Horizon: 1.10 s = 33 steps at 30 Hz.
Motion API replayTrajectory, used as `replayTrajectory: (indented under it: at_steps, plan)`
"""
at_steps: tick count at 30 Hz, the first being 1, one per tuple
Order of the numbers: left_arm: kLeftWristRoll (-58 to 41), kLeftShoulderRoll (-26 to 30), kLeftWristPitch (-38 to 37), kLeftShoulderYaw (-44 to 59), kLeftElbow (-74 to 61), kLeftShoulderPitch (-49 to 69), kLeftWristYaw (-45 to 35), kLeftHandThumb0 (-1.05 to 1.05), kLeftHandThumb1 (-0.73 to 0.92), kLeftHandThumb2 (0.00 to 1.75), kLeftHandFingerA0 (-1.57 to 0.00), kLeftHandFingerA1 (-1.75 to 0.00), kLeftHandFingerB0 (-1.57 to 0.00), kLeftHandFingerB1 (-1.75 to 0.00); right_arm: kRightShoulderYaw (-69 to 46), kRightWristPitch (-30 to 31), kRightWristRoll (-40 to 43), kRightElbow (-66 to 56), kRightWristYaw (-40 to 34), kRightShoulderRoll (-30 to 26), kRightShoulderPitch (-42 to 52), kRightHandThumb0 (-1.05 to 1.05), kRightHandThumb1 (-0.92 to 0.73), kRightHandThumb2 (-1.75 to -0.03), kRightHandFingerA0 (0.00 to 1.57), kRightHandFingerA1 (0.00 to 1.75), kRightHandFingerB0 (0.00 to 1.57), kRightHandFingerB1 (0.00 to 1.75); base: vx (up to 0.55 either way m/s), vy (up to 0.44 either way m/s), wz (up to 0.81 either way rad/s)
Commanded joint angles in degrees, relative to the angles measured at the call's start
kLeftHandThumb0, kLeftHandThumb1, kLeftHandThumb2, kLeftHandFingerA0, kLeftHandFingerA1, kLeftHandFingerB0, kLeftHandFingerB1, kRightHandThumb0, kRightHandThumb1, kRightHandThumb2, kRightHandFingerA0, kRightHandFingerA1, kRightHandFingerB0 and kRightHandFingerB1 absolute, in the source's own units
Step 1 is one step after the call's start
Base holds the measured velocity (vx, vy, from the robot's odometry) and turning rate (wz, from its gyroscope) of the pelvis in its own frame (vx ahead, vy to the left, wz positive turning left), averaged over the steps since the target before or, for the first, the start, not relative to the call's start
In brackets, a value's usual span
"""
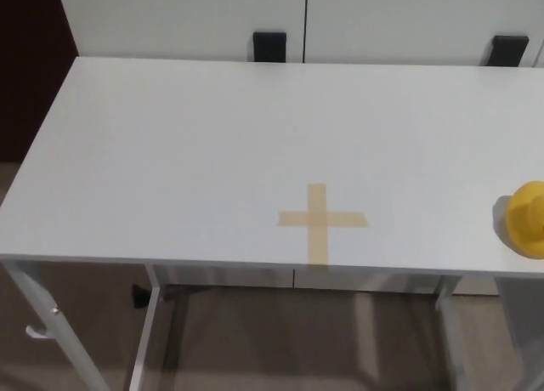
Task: The robot uses its right hand to push the yellow duck toy to the center of the white desk.
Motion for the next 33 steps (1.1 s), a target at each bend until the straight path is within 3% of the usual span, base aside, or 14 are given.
replayTrajectory:
  at_steps: [1, 8, 9, 13, 19, 20, 24, 25, 27, 28, 29, 30, 32, 33]
  plan:
    - [0.1, 1.8, -3.2, 0.0, 0.4, 0.9, 0.2, -0.2, 0.71, 0.62, -0.78, -0.51, -0.77, -0.49, -2.3, -5.4, 2.4, 1.7, -2.2, 0.9, -1.3, -0.02, -0.65, -0.88, 0.6, 0.48, 0.45, 0.42, 0.0, 0.0, 0.0]
    - [-0.8, 1.3, -3.8, 1.0, 0.5, 1.2, 0.3, -0.22, 0.69, 0.61, -0.8, -0.54, -0.82, -0.5, -10.4, -6.1, 8.2, 0.9, 0.5, -1.6, -8.4, -0.52, -0.83, -0.66, 0.12, 0.38, 0.14, 0.28, 0.0, 0.0, 0.0]
    - [-1.1, 1.1, -3.4, 1.4, 0.5, 1.2, 0.3, -0.2, 0.68, 0.61, -0.8, -0.5, -0.79, -0.49, -10.6, -5.9, 7.7, 0.2, -2.4, -2.7, -11.1, -0.35, -0.56, -1.1, 0.01, 0.52, 0.0, 0.49, 0.0, 0.0, 0.0]
    - [-0.4, 0.7, -3.8, 0.9, 0.4, 1.8, 0.9, -0.2, 0.69, 0.62, -0.81, -0.51, -0.78, -0.48, -10.7, -3.2, 6.7, -1.6, -4.8, -6.0, -17.8, -0.91, -0.83, -1.22, 0.01, 0.17, 0.0, 0.16, 0.0, 0.001, -0.02]
    - [0.0, 0.7, -4.6, 0.4, 0.7, 1.2, 1.0, -0.16, 0.71, 0.62, -0.82, -0.54, -0.79, -0.49, -11.5, -4.8, 8.1, -2.0, -2.4, -7.3, -26.0, -1.05, -0.84, -1.32, 0.0, 0.48, 0.0, 0.46, 0.0, 0.0, 0.0]
    - [-0.3, 0.6, -4.1, 0.7, 0.7, 0.9, 0.9, -0.18, 0.69, 0.61, -0.85, -0.56, -0.8, -0.49, -11.0, -4.8, 8.3, -4.2, -2.8, -6.5, -29.5, -1.05, -0.92, -0.89, 0.0, 0.97, 0.0, 0.92, 0.0, 0.0, 0.0]
    - [-0.7, 0.6, -4.0, 0.9, 0.2, 1.3, 0.7, -0.18, 0.71, 0.62, -0.81, -0.51, -0.74, -0.47, -9.3, -4.8, 8.4, -11.0, -1.0, -4.4, -31.9, -1.05, -0.92, -0.86, 0.0, 0.61, 0.0, 0.5, 0.0, 0.0, 0.0]
    - [-0.5, 0.6, -4.0, 0.8, 0.6, 1.0, 0.7, -0.19, 0.69, 0.61, -0.83, -0.51, -0.75, -0.47, -8.6, -3.7, 9.1, -16.4, 0.2, -2.5, -31.1, -1.05, -0.83, -1.3, 0.0, 0.4, 0.0, 0.33, 0.0, 0.0, 0.0]
    - [-0.4, 0.6, -4.1, 0.7, 0.9, 0.9, 0.8, -0.19, 0.69, 0.61, -0.83, -0.51, -0.75, -0.47, -8.5, -2.7, 9.4, -18.9, 0.4, -1.8, -30.3, -1.05, -0.83, -1.3, 0.0, 0.4, 0.0, 0.33, 0.0, 0.0, 0.0]
    - [-0.7, 0.5, -4.0, 0.9, 0.7, 0.8, 0.7, -0.16, 0.71, 0.62, -0.83, -0.51, -0.75, -0.47, -8.0, -3.6, 8.9, -20.1, 0.7, -1.5, -29.5, -0.95, -0.92, -0.86, 0.0, 0.25, 0.0, 0.28, 0.0, 0.0, 0.0]
    - [-0.7, 0.5, -3.9, 1.0, 0.7, 0.8, 0.7, -0.16, 0.71, 0.62, -0.83, -0.51, -0.75, -0.47, -7.9, -3.8, 8.8, -20.6, 0.8, -1.3, -29.2, -0.95, -0.92, -0.86, 0.0, 0.25, 0.0, 0.28, 0.0, 0.0, 0.0]
    - [-0.6, 0.5, -3.5, 0.9, 0.8, 0.5, 0.8, -0.16, 0.69, 0.61, -0.84, -0.53, -0.76, -0.48, -7.2, -3.7, 9.4, -21.8, 3.1, -0.4, -28.8, -0.9, -0.88, -1.27, 0.0, 0.11, 0.04, 0.11, 0.0, 0.0, 0.0]
    - [-0.4, 0.4, -3.0, 0.7, 1.0, 0.1, 0.9, -0.16, 0.69, 0.61, -0.84, -0.53, -0.76, -0.48, -6.3, -3.0, 10.5, -23.8, 6.4, 1.0, -28.1, -0.9, -0.88, -1.27, 0.0, 0.11, 0.04, 0.11, 0.0, 0.0, 0.0]
    - [-0.4, 0.4, -3.1, 0.7, 1.0, 0.1, 0.9, -0.15, 0.7, 0.62, -0.83, -0.52, -0.75, -0.48, -6.1, -1.6, 10.5, -24.3, 6.7, 1.1, -28.0, -0.91, -0.92, -0.85, 0.0, 0.12, 0.0, 0.24, 0.0, 0.0, 0.0]
